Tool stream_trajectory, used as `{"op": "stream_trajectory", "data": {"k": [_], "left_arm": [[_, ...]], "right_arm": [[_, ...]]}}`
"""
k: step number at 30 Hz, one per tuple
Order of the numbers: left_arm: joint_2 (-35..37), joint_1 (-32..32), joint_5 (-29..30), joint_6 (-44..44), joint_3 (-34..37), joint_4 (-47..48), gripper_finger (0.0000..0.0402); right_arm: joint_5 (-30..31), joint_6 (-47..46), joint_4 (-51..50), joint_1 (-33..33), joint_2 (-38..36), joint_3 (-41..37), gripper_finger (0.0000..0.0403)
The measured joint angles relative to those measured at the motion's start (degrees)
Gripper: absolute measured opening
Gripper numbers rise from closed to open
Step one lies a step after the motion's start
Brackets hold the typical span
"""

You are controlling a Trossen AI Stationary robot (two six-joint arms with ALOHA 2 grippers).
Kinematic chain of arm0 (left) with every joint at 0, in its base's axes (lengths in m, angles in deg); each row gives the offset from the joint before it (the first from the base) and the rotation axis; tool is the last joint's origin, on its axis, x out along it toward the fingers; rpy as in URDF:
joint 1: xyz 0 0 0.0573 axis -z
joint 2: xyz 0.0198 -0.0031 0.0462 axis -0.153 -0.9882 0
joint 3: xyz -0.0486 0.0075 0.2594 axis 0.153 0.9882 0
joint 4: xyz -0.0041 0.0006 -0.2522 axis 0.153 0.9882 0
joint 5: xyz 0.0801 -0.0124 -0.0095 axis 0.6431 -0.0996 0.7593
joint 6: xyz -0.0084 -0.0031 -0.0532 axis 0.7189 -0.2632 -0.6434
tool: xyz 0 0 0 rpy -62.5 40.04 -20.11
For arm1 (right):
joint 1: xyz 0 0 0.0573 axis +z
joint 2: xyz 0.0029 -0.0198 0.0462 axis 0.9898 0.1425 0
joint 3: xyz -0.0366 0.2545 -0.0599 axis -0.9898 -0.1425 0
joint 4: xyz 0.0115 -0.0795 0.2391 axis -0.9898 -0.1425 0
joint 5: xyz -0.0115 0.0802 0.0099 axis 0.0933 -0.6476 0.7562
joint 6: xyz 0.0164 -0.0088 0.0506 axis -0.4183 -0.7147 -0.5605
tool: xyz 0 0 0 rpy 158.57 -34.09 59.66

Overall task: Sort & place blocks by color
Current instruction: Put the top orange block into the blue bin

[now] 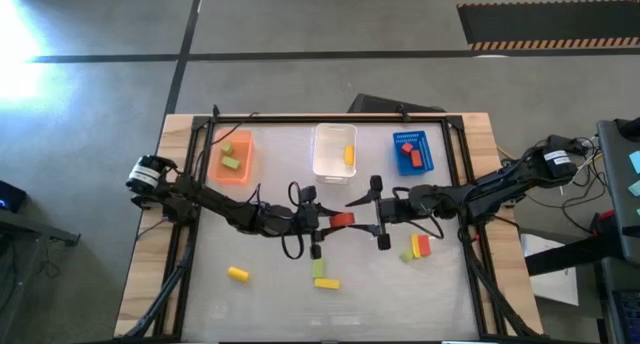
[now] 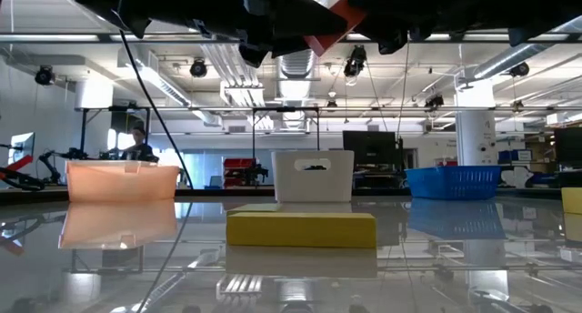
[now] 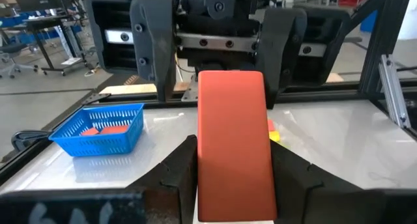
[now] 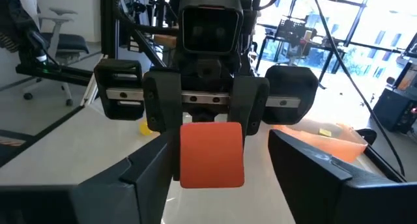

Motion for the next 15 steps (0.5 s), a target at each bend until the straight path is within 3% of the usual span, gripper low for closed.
{"op": "stream_trajectory", "data": {"k": [8, 15], "left_arm": [[0.0, 0.0, 0.0, 0.0, -0.7, -0.8, 0.0116], [0.0, 0.0, 0.1, 0.3, -0.7, -0.7, 0.0117]], "right_arm": [[0.0, -0.6, 0.1, 0.0, 0.2, 0.0, 0.0193], [-0.7, -1.0, -0.1, 0.0, 0.2, 0.0, 0.0118]]}}
